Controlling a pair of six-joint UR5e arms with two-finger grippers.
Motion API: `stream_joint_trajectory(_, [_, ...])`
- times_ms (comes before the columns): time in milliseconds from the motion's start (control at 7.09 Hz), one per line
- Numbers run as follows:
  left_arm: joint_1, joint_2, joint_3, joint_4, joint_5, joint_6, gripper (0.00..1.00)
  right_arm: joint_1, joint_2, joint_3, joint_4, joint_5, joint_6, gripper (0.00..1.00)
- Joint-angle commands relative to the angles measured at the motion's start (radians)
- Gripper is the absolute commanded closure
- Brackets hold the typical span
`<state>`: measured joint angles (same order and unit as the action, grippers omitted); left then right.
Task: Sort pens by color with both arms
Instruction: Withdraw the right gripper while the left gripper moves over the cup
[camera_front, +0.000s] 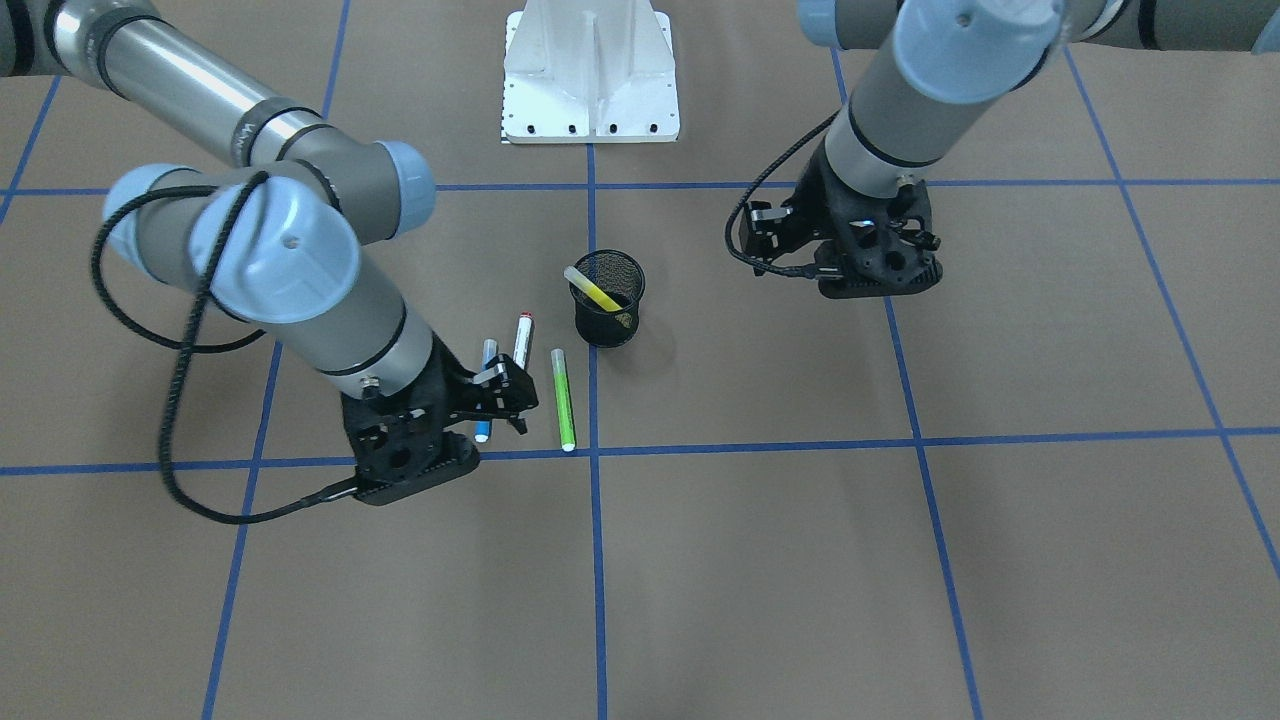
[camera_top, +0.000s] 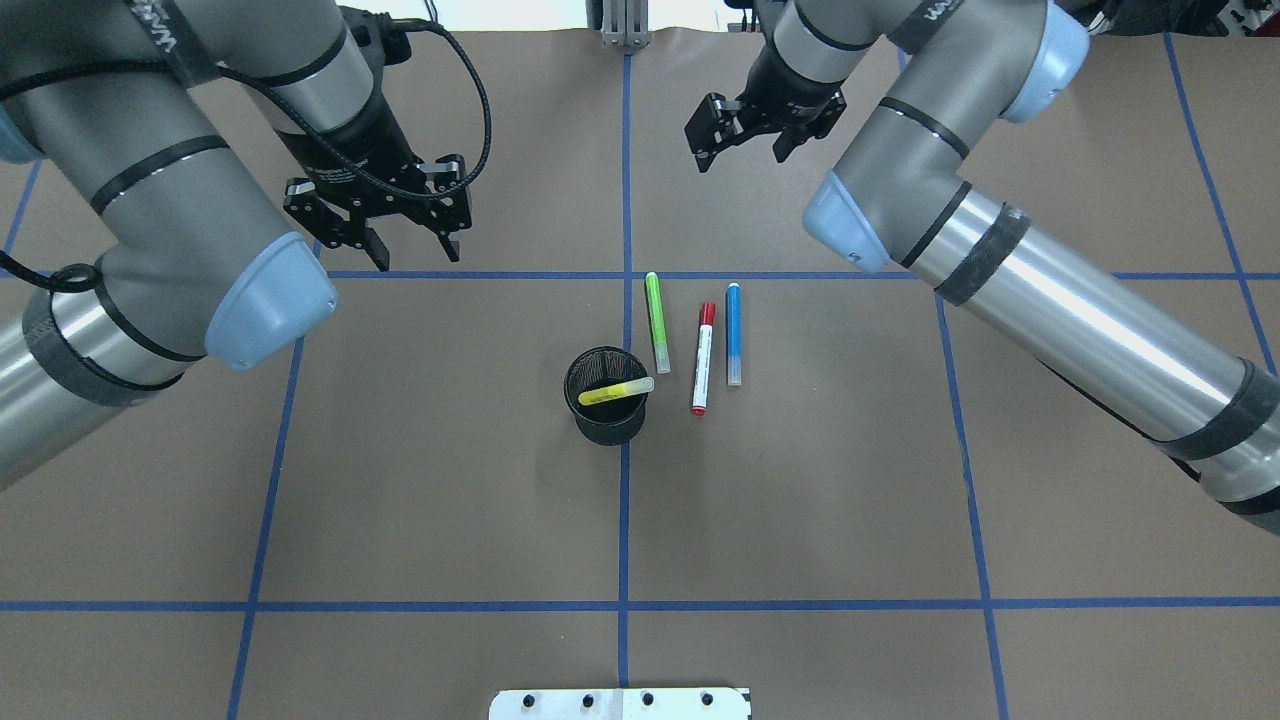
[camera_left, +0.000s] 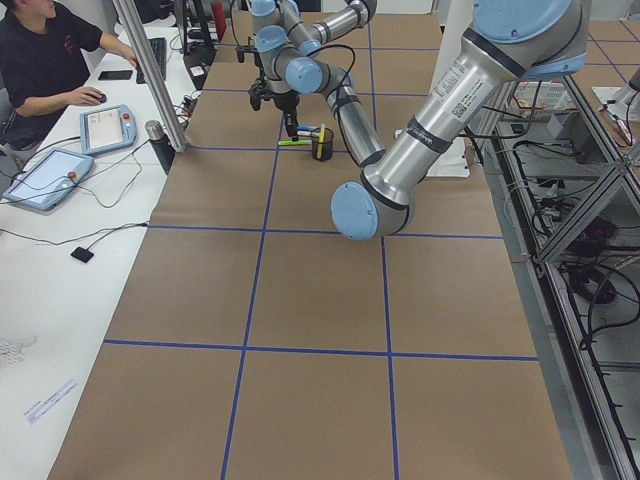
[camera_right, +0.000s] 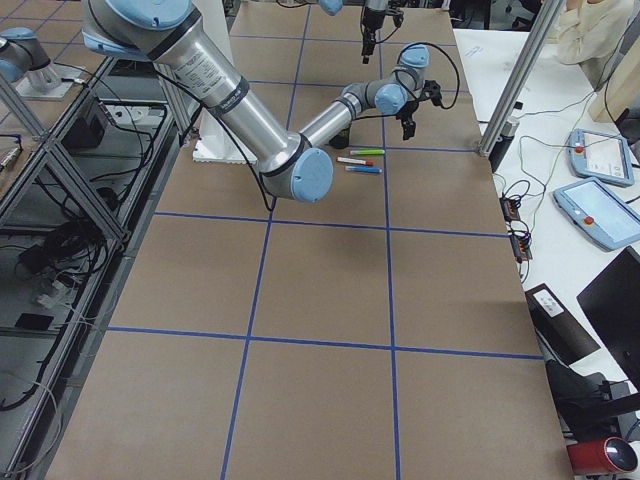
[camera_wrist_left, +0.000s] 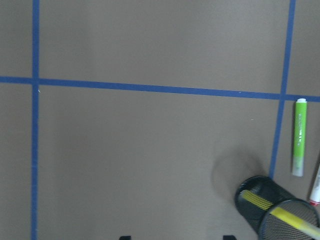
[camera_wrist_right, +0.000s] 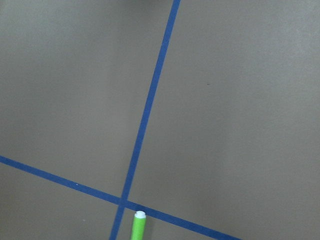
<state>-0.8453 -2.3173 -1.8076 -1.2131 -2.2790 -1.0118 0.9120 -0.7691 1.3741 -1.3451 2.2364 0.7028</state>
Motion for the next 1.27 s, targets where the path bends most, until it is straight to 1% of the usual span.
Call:
stream_joint_trajectory(0, [0.079,-0.02,0.045,-0.124,0.086,0.065,0.32,0.042,-0.048,0.039,-0.002,0.034,-0.078,0.01])
stream_joint_trajectory(282, [0.123,-0.02,0.059,-0.196,0.114,0.256,0.33,0.056,-0.047,0.042,-0.002,0.032,-0.078,0.01])
stream_joint_trajectory(423, [0.14,-0.037,0.109,-0.257,0.119,0.363,0.33,0.065,-0.05,0.048,-0.003,0.032,-0.08,0.01])
stream_joint_trajectory(564, [0.159,-0.077,0.17,-0.287,0.119,0.363,0.33,0.065,-0.05,0.046,-0.005,0.028,-0.08,0.01])
stream_joint_trajectory(987, [0.216,-0.109,0.197,-0.298,0.121,0.317,0.33,0.065,-0.058,0.043,-0.005,0.025,-0.08,0.01])
stream_joint_trajectory(1128, [0.227,-0.126,0.236,-0.327,0.121,0.312,0.33,0.065,-0.058,0.043,-0.005,0.023,-0.08,0.01])
